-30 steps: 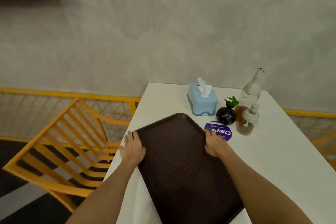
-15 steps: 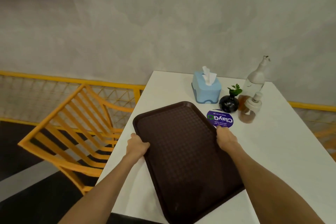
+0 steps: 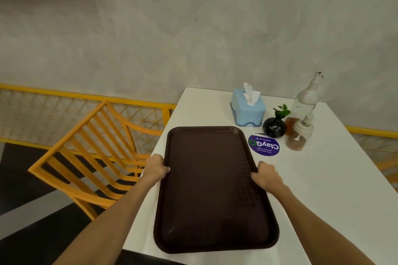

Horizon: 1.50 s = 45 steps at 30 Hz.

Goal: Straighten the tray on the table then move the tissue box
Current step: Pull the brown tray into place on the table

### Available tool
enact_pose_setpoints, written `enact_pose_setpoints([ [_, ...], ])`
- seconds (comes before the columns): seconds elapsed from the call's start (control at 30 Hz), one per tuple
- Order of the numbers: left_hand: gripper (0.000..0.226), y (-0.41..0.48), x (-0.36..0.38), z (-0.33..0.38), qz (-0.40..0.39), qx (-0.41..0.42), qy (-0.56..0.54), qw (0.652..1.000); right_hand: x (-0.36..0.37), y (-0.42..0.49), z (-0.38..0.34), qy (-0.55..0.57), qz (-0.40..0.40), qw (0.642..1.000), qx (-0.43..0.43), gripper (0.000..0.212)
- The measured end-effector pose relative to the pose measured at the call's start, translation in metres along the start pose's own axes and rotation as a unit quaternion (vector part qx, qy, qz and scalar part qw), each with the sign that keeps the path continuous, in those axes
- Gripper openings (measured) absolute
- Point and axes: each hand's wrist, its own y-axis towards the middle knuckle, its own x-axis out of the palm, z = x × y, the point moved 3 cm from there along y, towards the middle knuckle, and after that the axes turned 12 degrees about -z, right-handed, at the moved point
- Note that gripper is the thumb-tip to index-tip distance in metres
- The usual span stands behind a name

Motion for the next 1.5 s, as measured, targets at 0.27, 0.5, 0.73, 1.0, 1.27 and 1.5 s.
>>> enact_pose_setpoints([
  [0.27,0.025,0.045,-0.029,-0.001,-0.016,0.013,0.012,1.0,0.011,0.014,-0.03,0.056,-0.002,0.998,0.0,0.028],
  [0.5,0.044,0.078,-0.044,0.002,-0.04,0.028,-0.008,0.999,0.02,0.022,-0.042,0.093,-0.009,0.995,0.031,0.04],
  [0.73,0.037,0.088,-0.041,0.005,-0.022,0.047,0.005,0.999,0.02,0.022,-0.043,0.088,-0.004,0.995,0.051,0.04],
  [1.0,0.041,0.094,-0.049,-0.005,-0.035,0.042,-0.026,0.998,0.023,0.021,-0.055,0.095,-0.003,0.994,0.047,0.04],
  [1.27,0.043,0.093,-0.048,-0.006,-0.041,0.042,-0.028,0.998,0.021,0.016,-0.058,0.079,-0.009,0.995,0.052,0.043],
  [1.5,0.054,0.084,-0.057,0.029,-0.017,0.077,0.071,0.994,-0.003,0.01,-0.06,0.022,-0.003,0.999,0.038,0.042],
])
